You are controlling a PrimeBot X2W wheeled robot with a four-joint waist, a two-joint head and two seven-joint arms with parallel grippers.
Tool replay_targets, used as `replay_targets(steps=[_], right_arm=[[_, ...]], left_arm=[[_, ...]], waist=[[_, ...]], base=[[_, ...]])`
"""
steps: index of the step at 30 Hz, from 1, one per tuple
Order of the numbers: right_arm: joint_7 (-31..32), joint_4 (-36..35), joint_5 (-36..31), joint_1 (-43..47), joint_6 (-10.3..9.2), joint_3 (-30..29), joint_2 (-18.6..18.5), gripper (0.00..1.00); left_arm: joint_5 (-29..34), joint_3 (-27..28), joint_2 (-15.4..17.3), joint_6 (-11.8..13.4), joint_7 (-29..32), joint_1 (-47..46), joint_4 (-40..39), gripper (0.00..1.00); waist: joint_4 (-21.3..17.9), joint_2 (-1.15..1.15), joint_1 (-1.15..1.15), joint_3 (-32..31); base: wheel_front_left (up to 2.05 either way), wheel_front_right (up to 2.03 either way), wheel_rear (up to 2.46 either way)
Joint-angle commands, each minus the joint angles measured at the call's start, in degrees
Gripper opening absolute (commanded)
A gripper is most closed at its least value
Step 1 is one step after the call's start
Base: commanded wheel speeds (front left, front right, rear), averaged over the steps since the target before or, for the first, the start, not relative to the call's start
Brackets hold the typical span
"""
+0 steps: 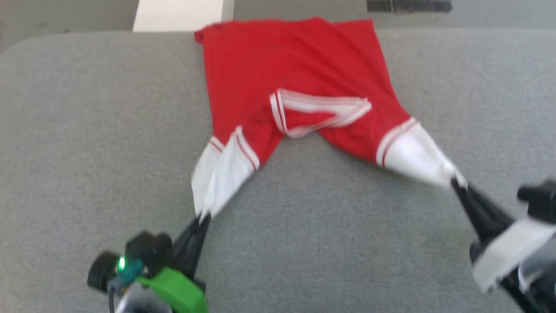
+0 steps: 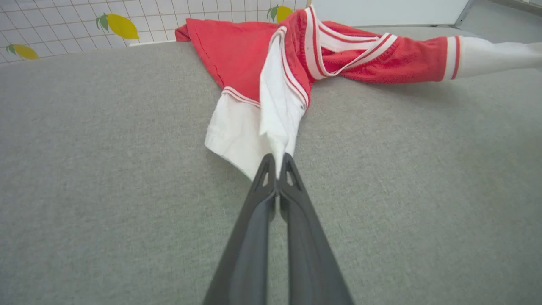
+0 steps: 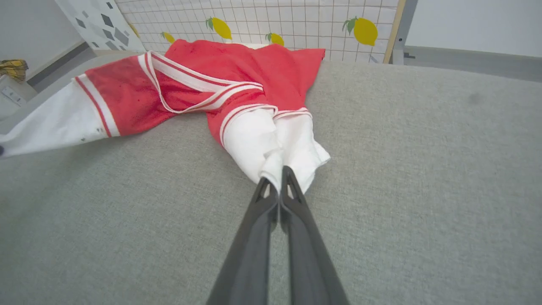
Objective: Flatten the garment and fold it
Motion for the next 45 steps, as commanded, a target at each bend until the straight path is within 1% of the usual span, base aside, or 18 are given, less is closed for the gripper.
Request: replay_targets(steps=[1, 3, 6, 10, 14, 20, 26, 27, 28, 32, 36, 38, 41, 45], right_arm=[[-0.55, 0.1, -0.06, 2.37, -0.09, -0.43, 0.38, 0.0], [-0.64, 0.37, -0.04, 5.77, -0.09, -0.44, 0.19, 0.0], [-1.47, 1.56, 1.01, 11.2, -0.09, -0.93, 0.49, 0.0], [-2.59, 3.91, 0.74, 16.54, -0.09, -2.06, 1.03, 0.0], [-1.89, 6.44, 1.62, 21.79, -0.09, -3.61, 1.98, 0.0], [-1.27, 7.91, 1.25, 26.1, -0.09, -6.6, 3.49, 0.0], [-0.76, 8.47, 0.69, 26.55, -0.09, -6.87, 4.72, 0.0], [-0.7, 8.67, 0.39, 26.13, -0.09, -7.14, 5.1, 0.38], [-0.06, 8.87, 0.36, 25.86, -0.09, -7.13, 5.28, 1.0], [2.36, 6.51, 1.3, 22.93, -0.09, -7.31, 5.16, 1.0], [4.56, 1.12, 2.91, 15.57, -0.09, -9.64, 3.51, 1.0], [6.66, -0.64, 3.01, 10.38, -0.09, -11.45, 2.48, 1.0], [10.86, -1.72, 1.17, 0.74, -0.09, -13.12, 0.18, 1.0], [16.77, 0.38, -1.83, -14.19, -0.09, -15.83, 0.73, 1.0]], left_arm=[[-0.29, -0.11, 0.77, -0.29, 0.08, 1.87, 0.52, 0.0], [-0.38, -0.66, 1.73, -0.54, 0.94, 3.88, 1.12, 0.0], [-0.34, -1.02, 2.94, 0.03, 2.18, 6.95, 1.92, 0.0], [-1.37, -1.28, 3.42, 0.49, 2.68, 10.79, 2.67, 0.0], [-2.27, -1.24, 3.2, 1.68, 2.66, 14.15, 3.03, 0.0], [-3.45, -0.93, 3.73, 2.6, 3.66, 16.99, 2.72, 0.0], [-3.7, -0.75, 4.81, 3.22, 5.24, 17.96, 2.11, 0.0], [-3.81, -0.54, 4.86, 3.41, 5.18, 17.98, 1.75, 0.0], [-3.92, -0.42, 4.86, 3.49, 5.12, 17.97, 1.42, 0.0], [-4.16, 0.1, 4.95, 3.87, 5.02, 17.52, -1.09, 0.0], [-3.5, 0.36, 5.0, 4.42, 5.12, 15.89, -5.04, 0.0], [-2.96, 0.28, 4.88, 4.69, 5.3, 14.76, -7.22, 0.0], [-1.88, -0.2, 4.54, 4.96, 5.69, 12.66, -10.3, 0.0], [-0.18, -1.37, 3.6, 5.2, 6.08, 9.53, -13.34, 0.0]], waist=[[-0.17, 0.0, 0.01, -2.62], [-0.17, 0.0, 0.01, -3.5], [-0.33, 0.0, 0.01, -4.53], [-0.51, 0.0, 0.01, -5.54], [-0.26, 0.0, 0.01, -6.31], [0.3, 0.0, 0.01, -6.85], [0.85, 0.0, 0.01, -7.47], [0.98, 0.0, 0.01, -7.74], [1.05, 0.0, 0.01, -7.88], [1.72, 0.0, 0.01, -7.8], [2.7, 0.0, 0.01, -6.0], [3.29, 0.0, 0.01, -4.6], [4.45, 0.0, 0.01, -1.57], [6.2, 0.0, 0.01, 3.44]], base=[[0.0, 0.0, 0.0], [0.0, 0.0, 0.0], [0.0, 0.0, 0.0], [0.0, 0.0, 0.0], [0.0, 0.0, 0.0], [0.0, 0.0, 0.0], [0.0, 0.0, 0.0], [0.0, 0.0, 0.0], [0.0, 0.0, 0.0], [0.0, 0.0, 0.0], [0.0, 0.0, 0.0], [0.0, 0.0, 0.0], [0.0, 0.0, 0.0], [0.0, 0.0, 0.0]])
